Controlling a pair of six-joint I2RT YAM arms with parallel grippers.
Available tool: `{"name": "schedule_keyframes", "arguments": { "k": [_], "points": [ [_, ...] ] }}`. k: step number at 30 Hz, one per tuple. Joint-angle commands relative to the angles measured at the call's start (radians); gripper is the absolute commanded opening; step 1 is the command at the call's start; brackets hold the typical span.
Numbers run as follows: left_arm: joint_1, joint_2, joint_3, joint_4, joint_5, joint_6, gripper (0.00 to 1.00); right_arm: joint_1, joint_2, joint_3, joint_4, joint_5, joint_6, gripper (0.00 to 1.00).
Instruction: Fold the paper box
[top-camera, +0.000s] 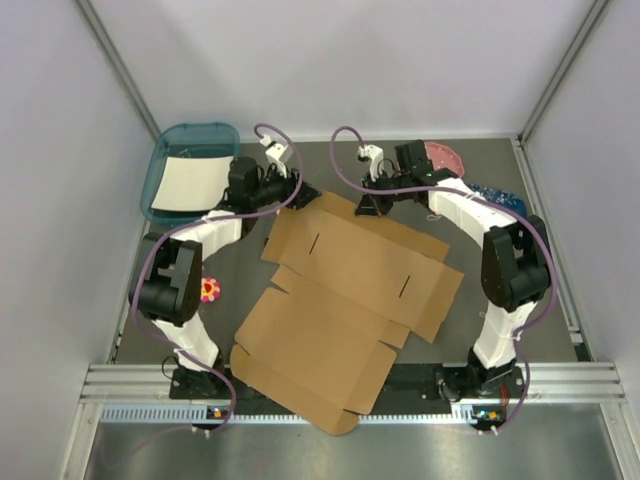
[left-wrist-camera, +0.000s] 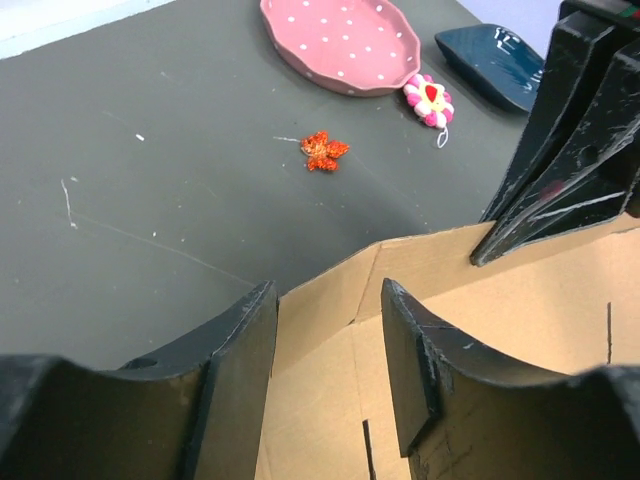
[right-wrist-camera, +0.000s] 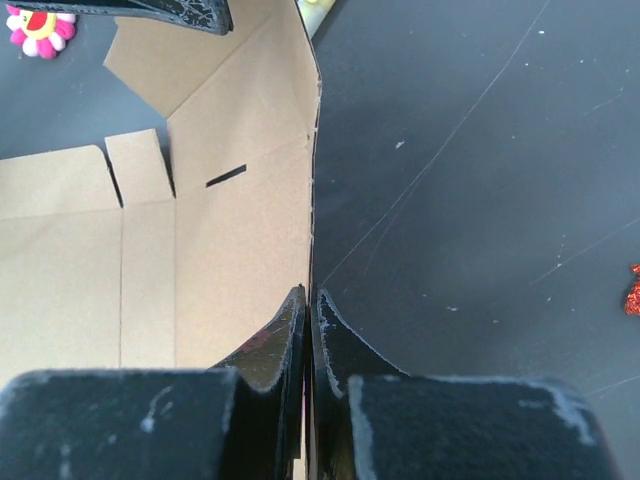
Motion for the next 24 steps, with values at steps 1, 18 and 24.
{"name": "schedule_keyframes", "arguments": {
  "k": [1,18,24],
  "points": [
    [-0.008,0.011,0.039,0.078,0.076,-0.029,0.47,-0.003,0.002,0.037,0.024,-0.006,-0.020,0.00],
    [-0.148,-0.124,-0.252,0.227,-0.210,-0.061,0.11,0.134,-0.137,-0.120,0.154,0.438,-0.024,0.00],
    [-0.254,-0.169,-0.340,0.323,-0.374,-0.063,0.10,0.174,-0.185,-0.213,0.242,0.554,0.000,0.00]
  ]
}}
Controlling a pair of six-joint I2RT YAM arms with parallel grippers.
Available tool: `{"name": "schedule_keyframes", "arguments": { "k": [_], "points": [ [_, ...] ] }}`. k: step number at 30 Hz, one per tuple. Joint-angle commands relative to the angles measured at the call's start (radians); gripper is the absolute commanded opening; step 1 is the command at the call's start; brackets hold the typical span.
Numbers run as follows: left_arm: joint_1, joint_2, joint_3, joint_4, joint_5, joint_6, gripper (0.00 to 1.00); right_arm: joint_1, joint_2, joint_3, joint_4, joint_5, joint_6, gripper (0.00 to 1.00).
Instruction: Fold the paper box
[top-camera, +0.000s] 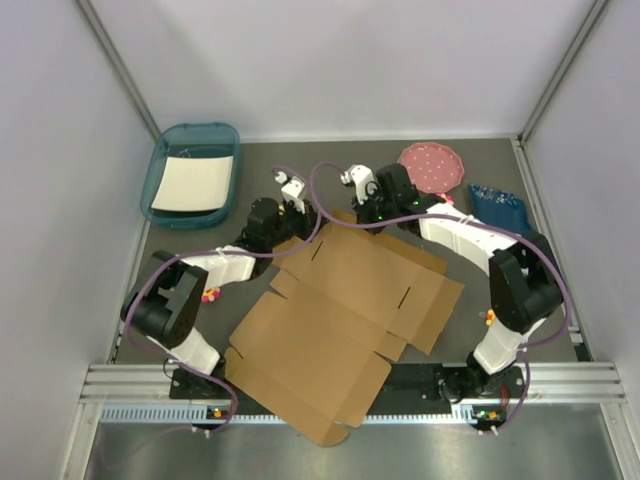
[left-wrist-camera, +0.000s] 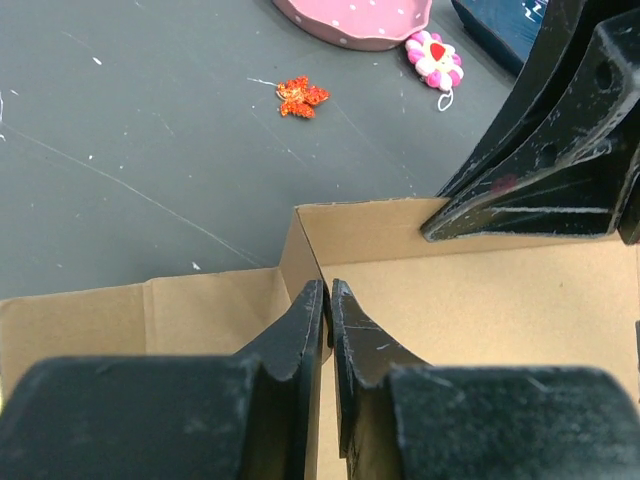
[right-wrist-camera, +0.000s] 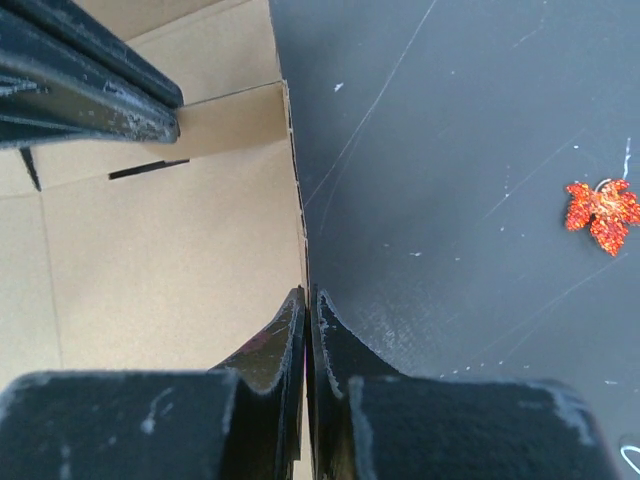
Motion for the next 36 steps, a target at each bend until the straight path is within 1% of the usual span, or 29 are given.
{"name": "schedule_keyframes", "arguments": {
  "k": [1,5,7,8,9,10,11,12,13,14,15,16,18,19,21,22,24,27,28,29,32,36],
  "points": [
    [-0.090,-0.052,-0.027,0.106,-0.108,-0.009,0.11,0.030,-0.062,-0.024,0.131,0.134,0.014,0.00],
    [-0.102,-0.089,-0.019,0.048,-0.157,0.003,0.14,0.035,-0.069,-0.027,0.119,0.134,0.011,0.00],
    [-0.102,-0.136,-0.017,0.011,-0.182,0.015,0.19,0.035,-0.074,-0.032,0.111,0.134,0.007,0.00],
    [-0.102,-0.158,-0.014,-0.011,-0.194,0.034,0.25,0.035,-0.075,-0.035,0.113,0.136,0.003,0.00],
    [-0.102,-0.204,-0.010,-0.079,-0.214,0.043,0.30,0.036,-0.082,-0.037,0.110,0.134,0.000,0.00],
    [-0.101,-0.231,-0.002,-0.112,-0.238,0.052,0.42,0.035,-0.085,-0.040,0.108,0.133,-0.003,0.00],
    [-0.101,-0.259,-0.002,-0.144,-0.295,0.069,0.48,0.035,-0.088,-0.043,0.108,0.133,-0.005,0.00],
    [-0.099,-0.328,-0.007,-0.195,-0.326,0.072,0.53,0.036,-0.094,-0.047,0.108,0.128,-0.009,0.00],
    [-0.099,-0.362,-0.019,-0.219,-0.359,0.069,0.63,0.035,-0.098,-0.050,0.111,0.126,-0.009,0.00],
    [-0.099,-0.396,-0.031,-0.232,-0.398,0.075,0.66,0.036,-0.100,-0.053,0.114,0.128,-0.009,0.00],
    [-0.099,-0.457,-0.040,-0.270,-0.403,0.075,0.69,0.035,-0.103,-0.057,0.116,0.126,-0.011,0.00],
    [-0.099,-0.488,-0.046,-0.298,-0.403,0.071,0.69,0.036,-0.106,-0.058,0.117,0.126,-0.009,0.00],
    [-0.099,-0.560,-0.063,-0.371,-0.455,0.049,0.70,0.036,-0.108,-0.058,0.119,0.120,-0.008,0.00],
    [-0.099,-0.580,-0.071,-0.453,-0.479,-0.018,0.69,0.035,-0.106,-0.058,0.119,0.116,-0.009,0.00],
    [-0.099,-0.626,-0.106,-0.546,-0.552,-0.092,0.67,0.036,-0.109,-0.060,0.119,0.103,-0.008,0.00],
    [-0.099,-0.637,-0.125,-0.606,-0.573,-0.159,0.66,0.036,-0.109,-0.060,0.119,0.099,-0.006,0.00],
    [-0.099,-0.649,-0.195,-0.631,-0.576,-0.213,0.64,0.035,-0.108,-0.064,0.119,0.084,-0.003,0.00],
    [-0.099,-0.615,-0.261,-0.638,-0.584,-0.300,0.63,0.038,-0.105,-0.069,0.119,0.076,0.001,0.00],
    [-0.099,-0.603,-0.263,-0.646,-0.587,-0.335,0.63,0.043,-0.103,-0.072,0.119,0.076,0.001,0.00],
    [-0.099,-0.576,-0.260,-0.699,-0.599,-0.357,0.64,0.046,-0.105,-0.072,0.122,0.077,0.001,0.00],
    [-0.099,-0.540,-0.240,-0.743,-0.646,-0.377,0.65,0.050,-0.106,-0.075,0.117,0.079,0.000,0.00],
    [-0.089,-0.534,-0.249,-0.720,-0.694,-0.380,0.68,0.050,-0.108,-0.073,0.110,0.073,-0.002,0.00]
  ]
}}
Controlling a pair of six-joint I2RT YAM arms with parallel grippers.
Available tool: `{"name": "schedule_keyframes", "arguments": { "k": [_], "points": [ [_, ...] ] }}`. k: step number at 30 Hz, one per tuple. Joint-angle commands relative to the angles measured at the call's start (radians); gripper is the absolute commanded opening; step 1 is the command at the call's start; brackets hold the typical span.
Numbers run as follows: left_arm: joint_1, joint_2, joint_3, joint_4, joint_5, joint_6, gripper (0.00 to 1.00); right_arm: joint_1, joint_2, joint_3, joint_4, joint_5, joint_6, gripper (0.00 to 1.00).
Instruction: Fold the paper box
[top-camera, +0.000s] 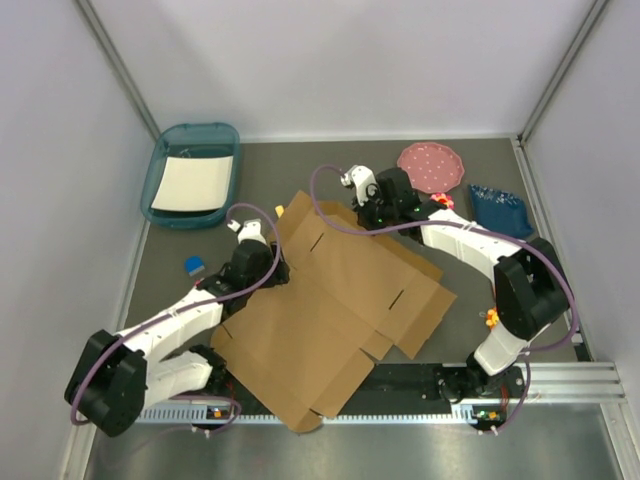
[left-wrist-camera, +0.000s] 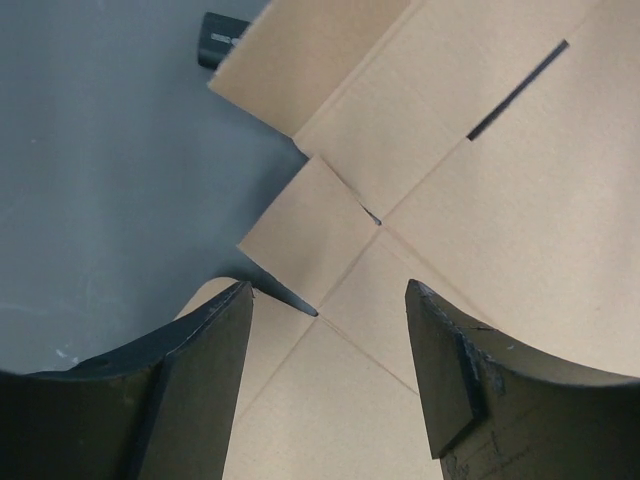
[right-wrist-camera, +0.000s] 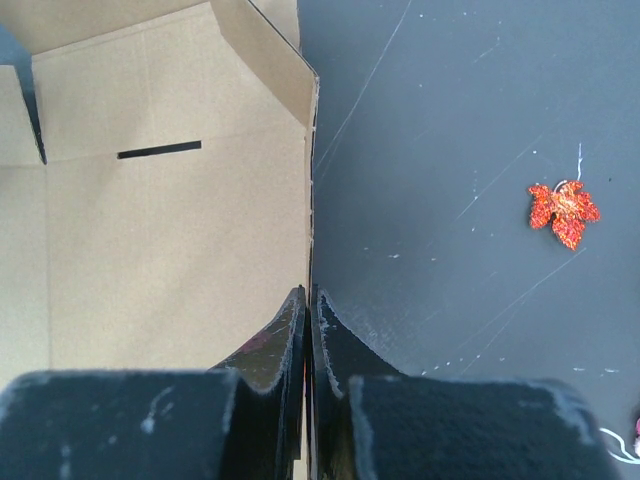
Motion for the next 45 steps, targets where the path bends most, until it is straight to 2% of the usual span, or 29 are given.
{"name": "schedule_keyframes", "arguments": {
  "k": [1,9,17,24,28,29,31,32,35,39,45],
  "points": [
    [0.013,0.001,0.018,0.022,-0.076,-0.043,0.69,0.016,-0.047,-0.001,0.026,-0.021,-0.001,0.00],
    [0.101,0.071,-0.024,0.078,0.050,-0.060,0.70,0.016,-0.037,-0.001,0.027,-0.025,-0.004,0.00],
    [0.161,0.124,-0.039,0.207,0.168,-0.101,0.66,0.019,-0.031,0.003,0.030,-0.027,-0.007,0.00],
    [0.162,0.176,-0.044,0.261,0.257,-0.110,0.52,0.019,-0.034,-0.001,0.033,-0.028,-0.007,0.00],
    [0.162,0.173,-0.056,0.281,0.279,-0.112,0.36,0.019,-0.039,-0.003,0.035,-0.024,-0.009,0.00],
    [0.161,0.167,-0.062,0.285,0.285,-0.109,0.28,0.019,-0.039,-0.003,0.033,-0.024,-0.009,0.00],
    [0.158,0.136,-0.077,0.330,0.297,-0.095,0.21,0.020,-0.041,-0.001,0.033,-0.019,-0.007,0.00],
    [0.144,0.124,-0.099,0.348,0.299,-0.090,0.14,0.025,-0.039,-0.001,0.035,-0.013,-0.006,0.00],
    [0.078,0.069,-0.139,0.448,0.277,-0.052,0.08,0.031,-0.037,0.002,0.032,0.001,-0.007,0.00],
    [-0.045,0.027,-0.162,0.479,0.118,0.058,0.06,0.037,-0.033,0.012,0.016,0.008,-0.010,0.00],
    [-0.203,0.042,-0.153,0.437,-0.054,0.190,0.07,0.047,-0.030,0.026,-0.011,0.019,-0.016,0.00]
  ]
}}
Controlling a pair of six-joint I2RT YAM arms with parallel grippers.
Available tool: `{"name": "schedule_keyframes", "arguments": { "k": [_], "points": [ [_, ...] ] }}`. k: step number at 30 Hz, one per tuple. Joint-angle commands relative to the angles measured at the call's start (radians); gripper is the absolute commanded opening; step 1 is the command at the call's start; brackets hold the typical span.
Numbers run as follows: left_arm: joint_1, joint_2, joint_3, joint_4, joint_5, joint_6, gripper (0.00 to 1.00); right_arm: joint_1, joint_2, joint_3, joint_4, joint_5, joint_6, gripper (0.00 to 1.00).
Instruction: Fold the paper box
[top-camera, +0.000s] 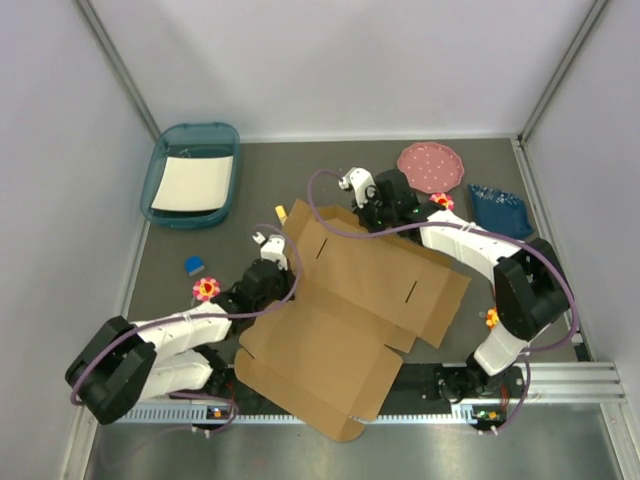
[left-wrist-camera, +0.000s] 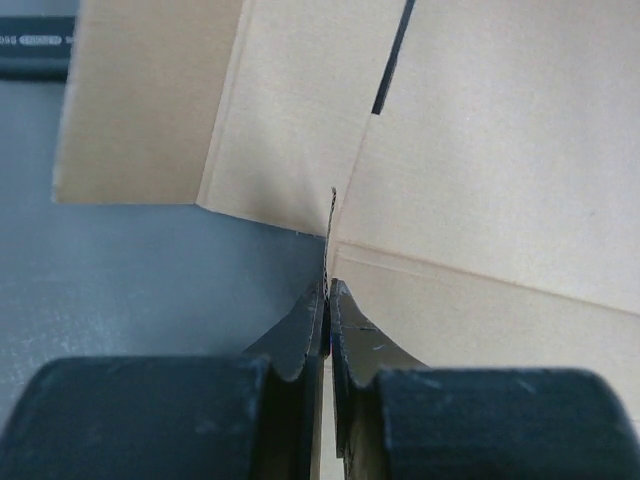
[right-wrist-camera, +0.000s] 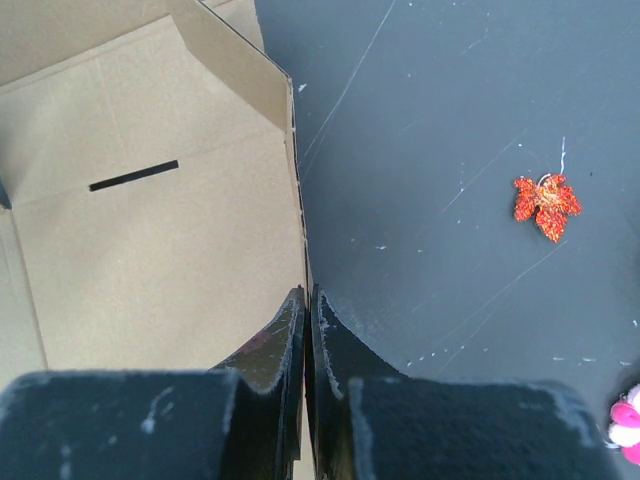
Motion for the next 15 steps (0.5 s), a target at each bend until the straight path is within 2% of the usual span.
{"name": "schedule_keyframes", "arguments": {
  "k": [1,6,8,11,14,15],
  "points": [
    [-0.102,0.003,0.011,0.082,-0.189,0.118,0.08,0.034,-0.028,0.030,-0.007,-0.017,0.013,0.00],
    [-0.243,0.052,0.027,0.085,-0.346,0.201,0.10,0.034,-0.031,0.029,-0.015,-0.006,0.008,0.00],
    [-0.318,0.098,0.054,0.079,-0.455,0.219,0.11,0.034,-0.033,0.027,-0.018,-0.003,0.007,0.00],
    [-0.396,0.168,0.082,0.074,-0.535,0.241,0.12,0.034,-0.041,0.022,-0.021,0.001,0.005,0.00],
    [-0.432,0.198,0.111,0.052,-0.601,0.227,0.22,0.036,-0.051,0.016,-0.023,0.006,0.002,0.00],
    [-0.432,0.195,0.116,0.045,-0.607,0.212,0.30,0.034,-0.054,0.015,-0.023,0.007,0.002,0.00]
  ]
}}
